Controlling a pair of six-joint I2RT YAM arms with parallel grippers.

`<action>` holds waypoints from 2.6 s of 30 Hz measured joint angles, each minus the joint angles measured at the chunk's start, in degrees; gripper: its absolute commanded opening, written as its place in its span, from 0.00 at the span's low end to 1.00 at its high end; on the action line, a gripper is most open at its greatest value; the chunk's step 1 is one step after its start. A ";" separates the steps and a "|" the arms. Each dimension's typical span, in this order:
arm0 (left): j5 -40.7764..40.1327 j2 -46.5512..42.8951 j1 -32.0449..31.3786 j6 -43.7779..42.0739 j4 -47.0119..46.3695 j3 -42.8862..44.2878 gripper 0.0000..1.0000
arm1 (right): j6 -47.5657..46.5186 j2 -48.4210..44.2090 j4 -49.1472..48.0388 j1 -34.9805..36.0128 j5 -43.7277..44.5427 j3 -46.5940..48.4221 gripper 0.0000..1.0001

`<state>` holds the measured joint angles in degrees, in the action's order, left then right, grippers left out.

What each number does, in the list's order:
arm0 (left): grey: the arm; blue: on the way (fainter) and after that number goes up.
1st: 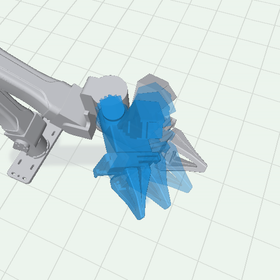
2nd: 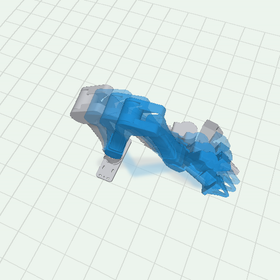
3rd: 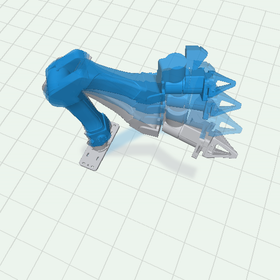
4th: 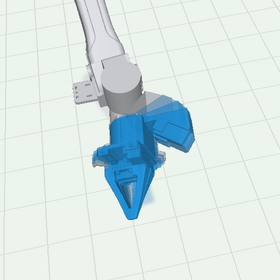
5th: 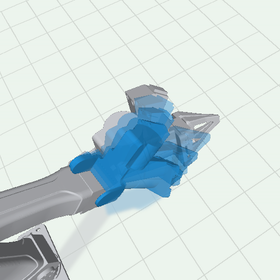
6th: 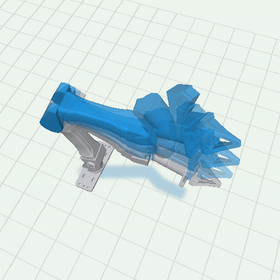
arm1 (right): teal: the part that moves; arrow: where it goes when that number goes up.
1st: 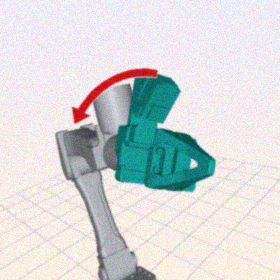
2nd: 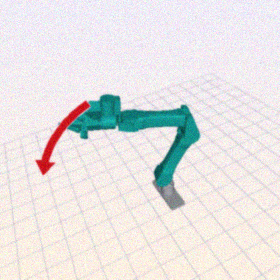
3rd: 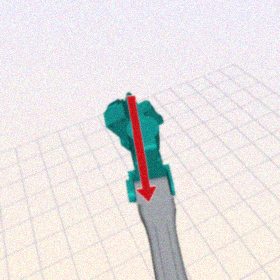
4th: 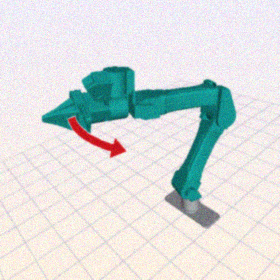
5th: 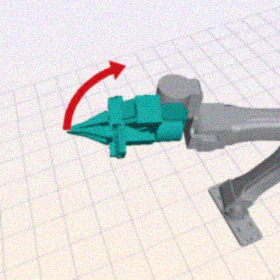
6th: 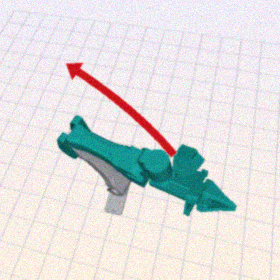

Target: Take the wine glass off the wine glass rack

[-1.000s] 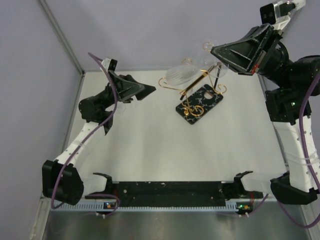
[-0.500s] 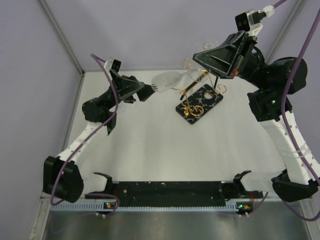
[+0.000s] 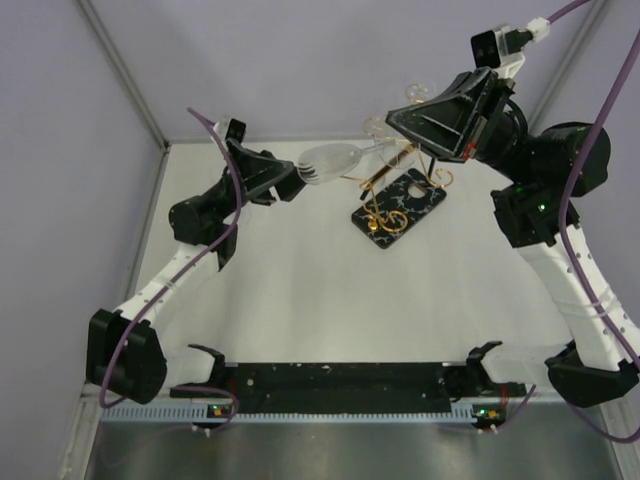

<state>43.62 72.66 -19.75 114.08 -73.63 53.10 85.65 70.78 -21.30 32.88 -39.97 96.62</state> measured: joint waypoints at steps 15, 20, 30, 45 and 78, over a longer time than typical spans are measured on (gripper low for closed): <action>-1.33 -1.84 -1.90 0.02 -0.13 1.18 0.64 | -0.11 -3.13 -0.63 0.02 0.52 -0.96 0.00; -1.73 -2.56 -3.19 0.02 -0.26 2.10 0.61 | 0.09 -3.28 -1.44 0.02 0.85 -2.16 0.00; -2.08 -3.45 -4.37 -0.26 -0.33 2.38 0.43 | 2.03 -3.72 -4.85 0.02 1.29 -4.85 0.00; -4.83 -6.56 -5.31 -0.90 -2.82 3.19 0.00 | 5.99 -6.08 -12.44 -0.02 4.59 -11.61 0.00; -2.40 -8.81 -5.49 -8.31 -0.07 3.37 0.00 | 11.17 -20.24 -23.67 -3.08 16.41 -41.97 0.63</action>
<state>41.21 63.86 -25.23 105.78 -73.69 56.47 96.82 50.54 -44.97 29.80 -23.55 54.65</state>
